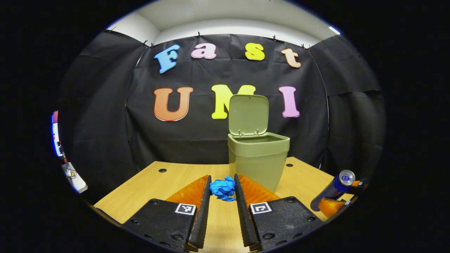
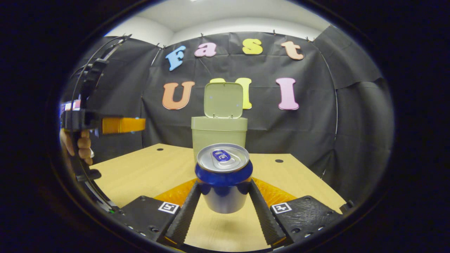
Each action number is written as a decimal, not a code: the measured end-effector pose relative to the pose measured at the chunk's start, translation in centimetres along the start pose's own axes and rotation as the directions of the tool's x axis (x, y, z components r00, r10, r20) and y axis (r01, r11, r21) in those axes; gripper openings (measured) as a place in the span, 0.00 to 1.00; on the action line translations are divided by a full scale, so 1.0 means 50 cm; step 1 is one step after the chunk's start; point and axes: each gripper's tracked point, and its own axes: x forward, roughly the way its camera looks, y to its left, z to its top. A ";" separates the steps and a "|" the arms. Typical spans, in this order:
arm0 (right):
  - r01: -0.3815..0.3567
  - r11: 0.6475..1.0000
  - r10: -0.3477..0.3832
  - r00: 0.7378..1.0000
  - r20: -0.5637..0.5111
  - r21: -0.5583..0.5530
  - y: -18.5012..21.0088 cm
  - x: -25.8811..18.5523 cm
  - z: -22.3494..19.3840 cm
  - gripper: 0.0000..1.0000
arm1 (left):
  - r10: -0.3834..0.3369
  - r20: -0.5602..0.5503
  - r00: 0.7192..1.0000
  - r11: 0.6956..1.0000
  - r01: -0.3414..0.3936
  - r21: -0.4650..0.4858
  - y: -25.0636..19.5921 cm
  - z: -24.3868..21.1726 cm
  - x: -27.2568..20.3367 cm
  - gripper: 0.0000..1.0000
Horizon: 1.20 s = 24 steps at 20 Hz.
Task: Press the lid of the desktop garbage bin to open it, pick up the crumpled paper on the desktop and throw it into the bin, then pick up the pop can on the desktop and drop it into the bin, and finally close the garbage bin lid.
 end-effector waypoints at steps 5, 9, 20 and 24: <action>0.008 1.000 -0.008 1.000 -0.026 -0.008 -0.013 0.010 -0.016 0.80 | -0.019 0.023 1.000 1.000 0.018 0.012 -0.013 0.120 0.125 0.42; -0.003 1.000 0.002 0.998 -0.057 -0.020 -0.007 0.014 -0.031 0.80 | -0.005 0.042 0.999 0.994 0.001 0.106 -0.020 0.178 0.238 0.41; 0.004 1.000 -0.004 0.999 -0.046 0.000 -0.026 0.009 -0.018 0.80 | -0.111 -0.065 0.992 0.990 0.116 0.080 -0.153 0.159 0.435 0.41; 0.018 1.000 -0.018 0.998 -0.053 0.014 -0.056 0.001 -0.016 0.80 | -0.137 -0.124 0.983 0.989 0.142 0.037 -0.192 0.113 0.463 0.42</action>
